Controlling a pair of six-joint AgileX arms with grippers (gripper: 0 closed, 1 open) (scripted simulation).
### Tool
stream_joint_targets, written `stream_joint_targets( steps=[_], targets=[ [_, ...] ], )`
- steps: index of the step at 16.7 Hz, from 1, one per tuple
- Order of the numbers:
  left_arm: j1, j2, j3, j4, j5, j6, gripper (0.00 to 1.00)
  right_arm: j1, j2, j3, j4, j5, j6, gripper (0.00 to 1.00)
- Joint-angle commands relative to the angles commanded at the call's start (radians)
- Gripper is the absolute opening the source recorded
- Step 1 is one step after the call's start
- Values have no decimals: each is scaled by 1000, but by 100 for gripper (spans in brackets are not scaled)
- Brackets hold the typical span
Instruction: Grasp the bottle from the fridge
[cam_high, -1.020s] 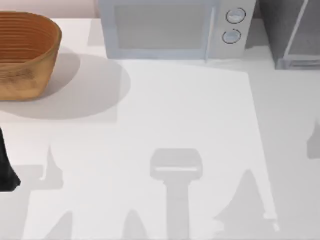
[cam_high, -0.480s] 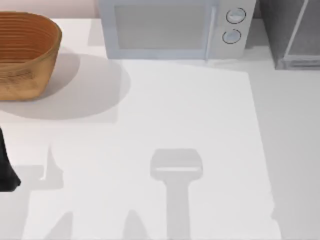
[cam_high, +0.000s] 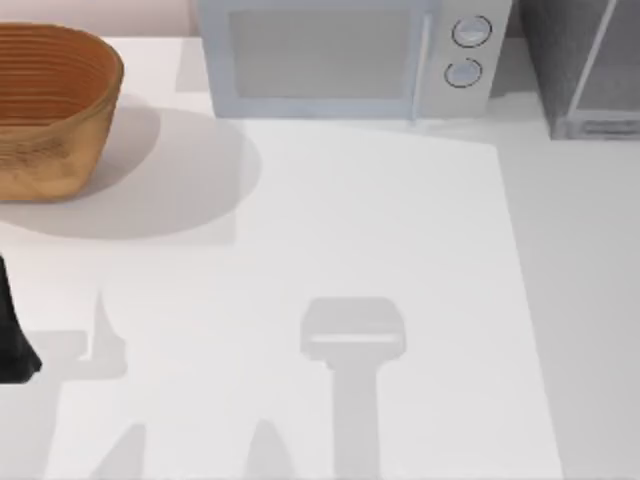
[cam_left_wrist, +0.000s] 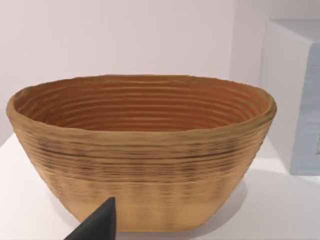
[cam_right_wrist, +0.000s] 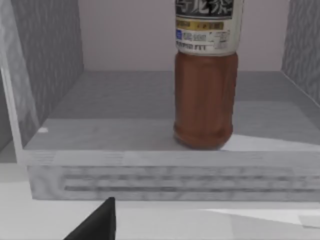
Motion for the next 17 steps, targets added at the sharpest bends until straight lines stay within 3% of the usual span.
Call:
stream_joint_targets(
  steps=[5, 13, 17],
  targets=[
    [0, 0, 0, 0, 0, 0, 100, 28, 34, 67, -45, 28, -6, 100],
    [0, 0, 0, 0, 0, 0, 100, 180, 213, 578, -357, 192, -9, 100],
    [0, 0, 0, 0, 0, 0, 100, 235, 251, 710, -465, 249, -9, 100]
  ],
)
